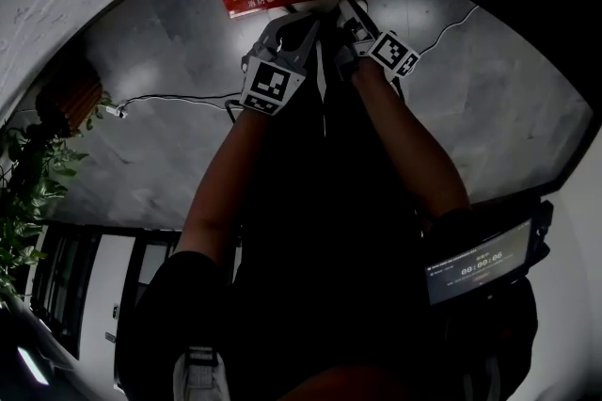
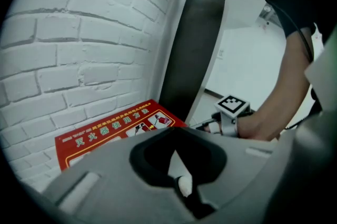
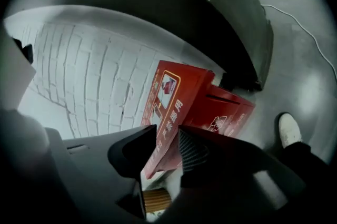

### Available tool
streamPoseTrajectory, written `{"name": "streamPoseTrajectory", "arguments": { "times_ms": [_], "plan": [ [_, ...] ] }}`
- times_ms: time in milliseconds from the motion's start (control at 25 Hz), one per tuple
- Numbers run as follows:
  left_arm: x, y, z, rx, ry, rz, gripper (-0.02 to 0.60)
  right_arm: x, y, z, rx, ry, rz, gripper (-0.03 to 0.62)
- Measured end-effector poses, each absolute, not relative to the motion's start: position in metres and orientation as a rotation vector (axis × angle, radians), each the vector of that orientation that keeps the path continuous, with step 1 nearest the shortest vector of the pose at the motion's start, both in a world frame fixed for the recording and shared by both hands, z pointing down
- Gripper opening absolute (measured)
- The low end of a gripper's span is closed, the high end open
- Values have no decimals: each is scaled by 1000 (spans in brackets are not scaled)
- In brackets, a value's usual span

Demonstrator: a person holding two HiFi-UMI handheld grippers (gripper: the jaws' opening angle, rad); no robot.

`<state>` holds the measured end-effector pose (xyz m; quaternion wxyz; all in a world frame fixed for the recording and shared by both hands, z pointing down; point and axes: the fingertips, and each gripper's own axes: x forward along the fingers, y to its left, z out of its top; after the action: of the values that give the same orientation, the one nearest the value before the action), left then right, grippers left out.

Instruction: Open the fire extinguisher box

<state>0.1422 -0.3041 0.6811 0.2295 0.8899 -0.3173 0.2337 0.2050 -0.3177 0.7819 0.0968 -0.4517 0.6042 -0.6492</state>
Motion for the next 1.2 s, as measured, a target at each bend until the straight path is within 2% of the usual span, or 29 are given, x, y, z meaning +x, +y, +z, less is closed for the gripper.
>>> {"name": "streamPoseTrajectory", "arguments": {
  "times_ms": [440, 680, 760, 1200],
  "plan": [
    [144, -297, 690, 2424, -883, 632, 2, 209, -318, 810, -1275, 1581, -1911, 175],
    [138, -293, 691, 2414, -893, 632, 2, 206, -324, 819, -1281, 1524, -1925, 173],
    [137, -290, 692, 2406, -894, 633, 2, 205, -326, 819, -1272, 1543, -1920, 130],
    [139, -288, 694, 2405, -915, 616, 2, 206, -322, 798, -1205, 1514, -1916, 93]
  ]
}}
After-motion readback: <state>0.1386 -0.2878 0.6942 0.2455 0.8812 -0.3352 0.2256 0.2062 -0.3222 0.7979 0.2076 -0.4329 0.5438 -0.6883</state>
